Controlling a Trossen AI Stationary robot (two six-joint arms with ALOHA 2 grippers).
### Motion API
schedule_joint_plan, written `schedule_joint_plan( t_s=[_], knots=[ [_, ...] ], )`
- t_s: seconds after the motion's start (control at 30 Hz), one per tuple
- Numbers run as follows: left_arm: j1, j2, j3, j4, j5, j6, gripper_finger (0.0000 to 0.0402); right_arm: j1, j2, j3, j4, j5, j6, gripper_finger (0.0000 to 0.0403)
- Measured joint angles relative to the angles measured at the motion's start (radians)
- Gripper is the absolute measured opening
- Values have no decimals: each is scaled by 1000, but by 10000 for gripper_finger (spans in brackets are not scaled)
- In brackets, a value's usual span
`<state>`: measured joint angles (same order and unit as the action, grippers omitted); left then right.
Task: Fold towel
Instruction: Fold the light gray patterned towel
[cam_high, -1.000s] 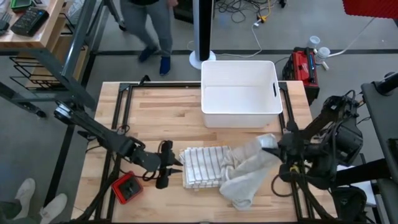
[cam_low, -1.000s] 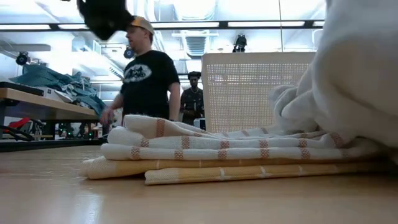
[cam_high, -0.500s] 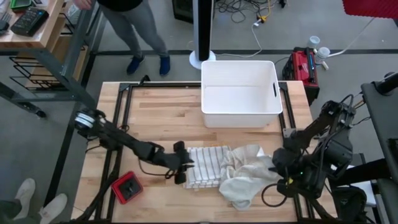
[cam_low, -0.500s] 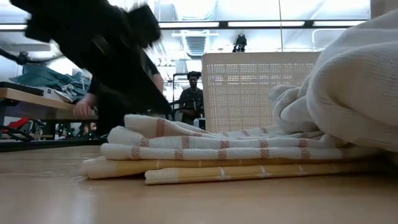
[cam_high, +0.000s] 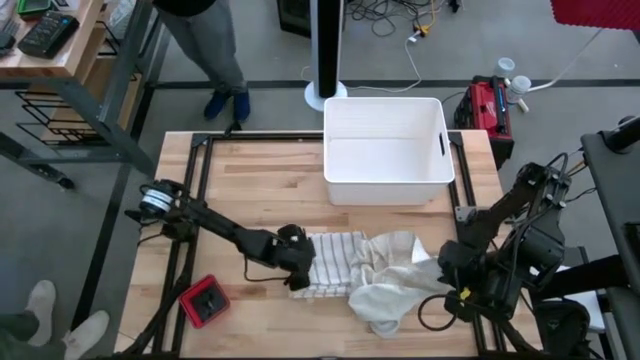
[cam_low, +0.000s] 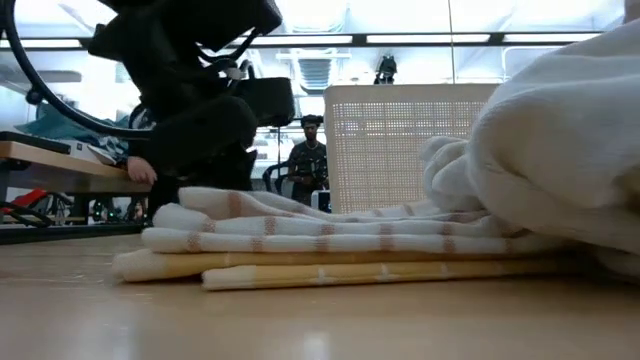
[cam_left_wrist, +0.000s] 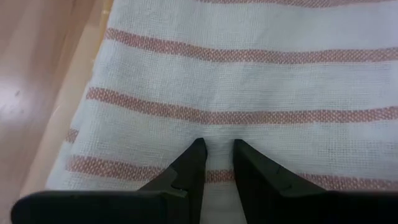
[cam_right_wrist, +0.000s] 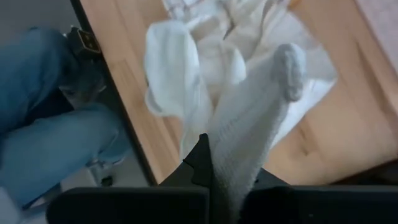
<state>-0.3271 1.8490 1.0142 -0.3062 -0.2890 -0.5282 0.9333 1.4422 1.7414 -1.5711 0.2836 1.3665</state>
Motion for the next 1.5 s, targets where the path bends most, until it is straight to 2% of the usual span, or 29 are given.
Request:
schedule_joint_plan(
  t_s=[0.3, 0.43, 0.6, 0.8, 1.03, 1.33, 1.5],
  knots=[
    [-22, -136, -23, -378, 21, -68, 77, 2, 0, -8, 0, -123, 109, 0],
    [-30, -204, -27, -426, 18, -90, 77, 2, 0, -23, 0, -182, 136, 0],
    [-37, -273, -29, -404, 14, -94, 77, 2, 0, -48, 0, -186, 153, 0],
    [-97, -336, -28, -368, 19, -82, 77, 2, 0, -80, 0, -127, 143, 0],
    [-206, -299, -34, -294, 31, -46, 77, 2, 0, -130, 0, -58, 139, 0],
    [-222, -182, -39, -294, 40, -202, 77, 2, 0, -150, 2, 35, 124, 0],
    [-227, -192, -40, -286, 37, -244, 77, 2, 0, -151, 5, 145, 91, 0]
  ],
)
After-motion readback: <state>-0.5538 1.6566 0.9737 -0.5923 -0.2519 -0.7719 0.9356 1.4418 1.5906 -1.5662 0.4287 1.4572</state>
